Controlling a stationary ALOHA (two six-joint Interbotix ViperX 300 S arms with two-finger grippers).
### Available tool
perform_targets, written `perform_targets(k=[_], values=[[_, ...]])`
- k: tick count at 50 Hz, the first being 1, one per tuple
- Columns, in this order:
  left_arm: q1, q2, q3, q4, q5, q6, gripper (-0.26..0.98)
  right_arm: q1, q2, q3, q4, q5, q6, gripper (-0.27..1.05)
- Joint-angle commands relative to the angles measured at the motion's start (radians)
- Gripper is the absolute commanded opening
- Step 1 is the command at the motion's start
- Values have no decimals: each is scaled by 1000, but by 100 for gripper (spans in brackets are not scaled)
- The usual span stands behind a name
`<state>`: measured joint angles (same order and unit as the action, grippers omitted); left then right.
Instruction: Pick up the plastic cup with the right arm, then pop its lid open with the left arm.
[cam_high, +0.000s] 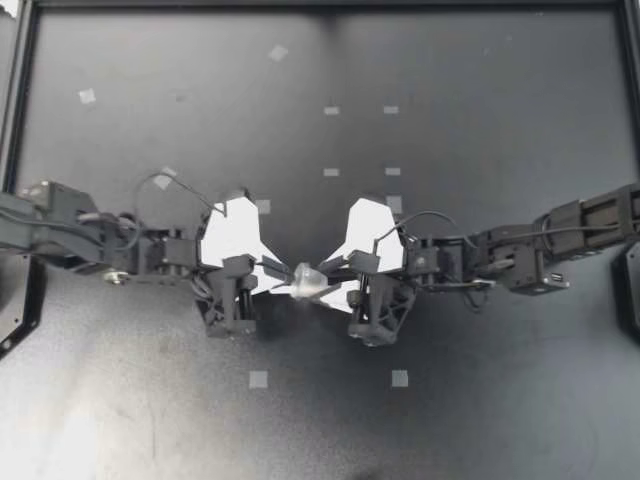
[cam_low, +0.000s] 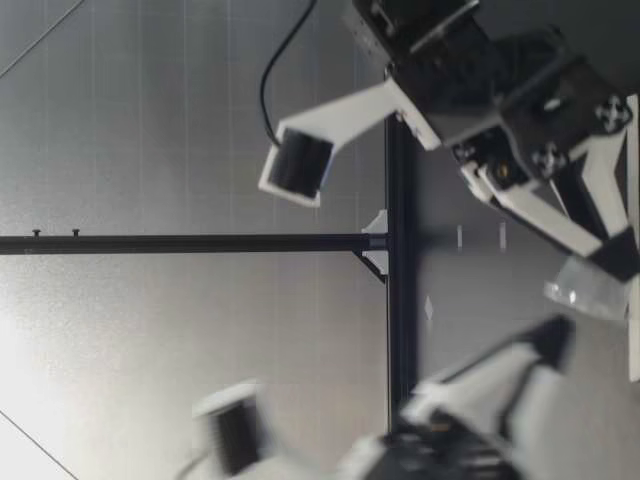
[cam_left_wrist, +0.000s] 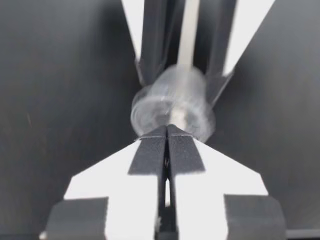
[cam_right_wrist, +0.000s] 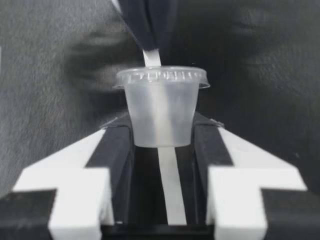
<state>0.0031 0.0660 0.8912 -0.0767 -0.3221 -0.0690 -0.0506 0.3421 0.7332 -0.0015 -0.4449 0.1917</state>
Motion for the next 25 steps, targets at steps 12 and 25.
perform_targets(k=[12,25], values=[[-2,-308,104,-2,-229,-190,7,-6,-253,187,-3,-273,-11,33],[-2,-339,249,-9,-634,-609,40,-6,-290,236,-29,-538,-124,33]])
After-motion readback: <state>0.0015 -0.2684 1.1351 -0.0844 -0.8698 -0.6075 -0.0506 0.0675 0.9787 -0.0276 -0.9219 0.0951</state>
